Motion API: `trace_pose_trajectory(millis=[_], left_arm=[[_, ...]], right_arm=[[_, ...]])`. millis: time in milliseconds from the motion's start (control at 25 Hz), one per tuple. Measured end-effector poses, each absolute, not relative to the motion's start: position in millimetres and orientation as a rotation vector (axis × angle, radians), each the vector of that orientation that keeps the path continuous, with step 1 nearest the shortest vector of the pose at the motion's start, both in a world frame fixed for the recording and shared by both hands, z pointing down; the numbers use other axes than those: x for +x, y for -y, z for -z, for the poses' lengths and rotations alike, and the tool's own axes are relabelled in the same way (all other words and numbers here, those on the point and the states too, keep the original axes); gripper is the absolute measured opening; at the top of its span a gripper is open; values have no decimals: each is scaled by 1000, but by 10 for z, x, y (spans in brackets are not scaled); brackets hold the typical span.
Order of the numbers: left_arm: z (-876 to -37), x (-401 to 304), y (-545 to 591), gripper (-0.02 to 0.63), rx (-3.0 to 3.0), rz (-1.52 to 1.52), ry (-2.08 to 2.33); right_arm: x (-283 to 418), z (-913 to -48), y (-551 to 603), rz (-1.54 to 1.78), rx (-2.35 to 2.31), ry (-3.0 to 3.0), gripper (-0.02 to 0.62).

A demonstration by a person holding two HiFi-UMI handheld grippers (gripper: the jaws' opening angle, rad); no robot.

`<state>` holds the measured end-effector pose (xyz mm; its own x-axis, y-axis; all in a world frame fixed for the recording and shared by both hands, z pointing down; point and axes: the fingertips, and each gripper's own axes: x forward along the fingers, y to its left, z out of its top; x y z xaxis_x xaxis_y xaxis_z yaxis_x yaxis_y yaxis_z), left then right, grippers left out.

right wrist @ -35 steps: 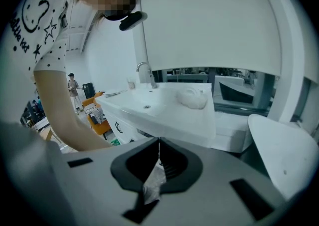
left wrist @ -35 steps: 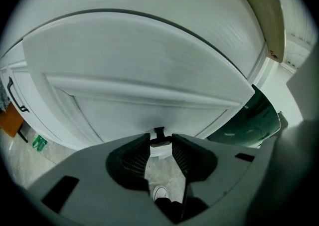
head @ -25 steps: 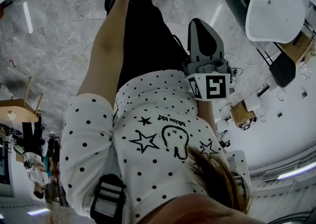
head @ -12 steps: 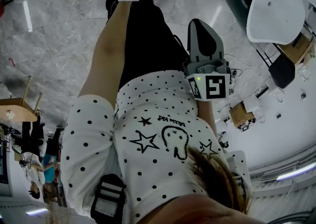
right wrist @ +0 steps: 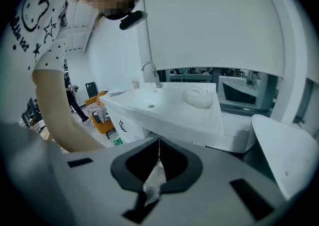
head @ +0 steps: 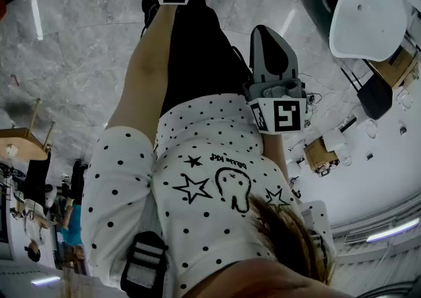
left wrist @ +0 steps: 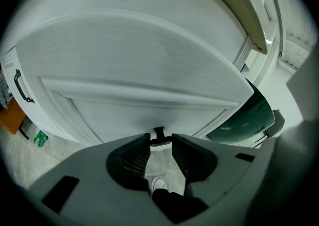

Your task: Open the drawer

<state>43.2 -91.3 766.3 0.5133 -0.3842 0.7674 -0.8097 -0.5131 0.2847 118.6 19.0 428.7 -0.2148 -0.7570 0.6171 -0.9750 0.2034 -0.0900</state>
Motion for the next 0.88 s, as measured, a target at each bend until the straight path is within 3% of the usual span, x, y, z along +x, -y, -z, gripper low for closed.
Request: trace_pose_trajectory(millis=[880], left_arm=[[-7727,241,428,138,2094,-891,923]], right_arm=[[1027,-4321,-300,-674,1580,2064,15]])
